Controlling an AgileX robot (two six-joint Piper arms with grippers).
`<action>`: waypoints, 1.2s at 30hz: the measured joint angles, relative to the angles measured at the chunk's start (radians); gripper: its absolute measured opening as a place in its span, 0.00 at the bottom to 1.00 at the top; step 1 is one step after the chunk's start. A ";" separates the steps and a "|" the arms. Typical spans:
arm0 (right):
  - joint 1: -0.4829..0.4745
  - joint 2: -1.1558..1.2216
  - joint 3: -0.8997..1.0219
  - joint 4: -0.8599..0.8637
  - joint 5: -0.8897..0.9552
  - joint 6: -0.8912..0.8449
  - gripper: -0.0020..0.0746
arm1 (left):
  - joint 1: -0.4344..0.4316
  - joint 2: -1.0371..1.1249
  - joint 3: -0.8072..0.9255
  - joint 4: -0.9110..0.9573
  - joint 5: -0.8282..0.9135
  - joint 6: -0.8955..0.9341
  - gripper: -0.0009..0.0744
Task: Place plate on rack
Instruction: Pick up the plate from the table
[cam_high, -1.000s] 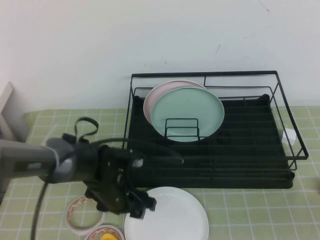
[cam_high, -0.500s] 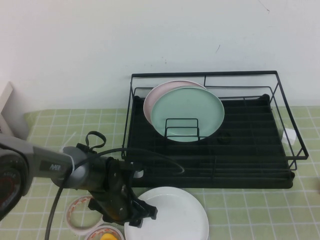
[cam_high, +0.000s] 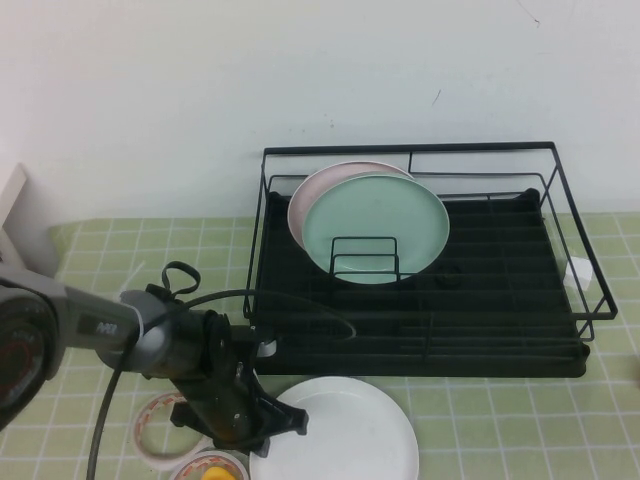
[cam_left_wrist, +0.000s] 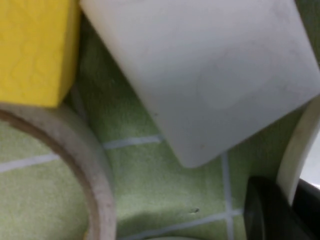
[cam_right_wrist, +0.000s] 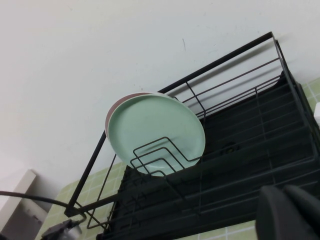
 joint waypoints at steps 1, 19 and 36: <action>0.000 0.000 0.000 0.002 0.000 0.000 0.04 | 0.000 -0.007 0.000 -0.008 0.000 0.012 0.05; 0.000 0.000 0.000 0.192 0.071 0.000 0.04 | -0.002 -0.488 0.078 -0.229 0.045 0.376 0.01; 0.000 0.000 0.000 0.184 0.158 -0.047 0.04 | -0.002 -0.209 0.085 -0.245 0.146 0.417 0.45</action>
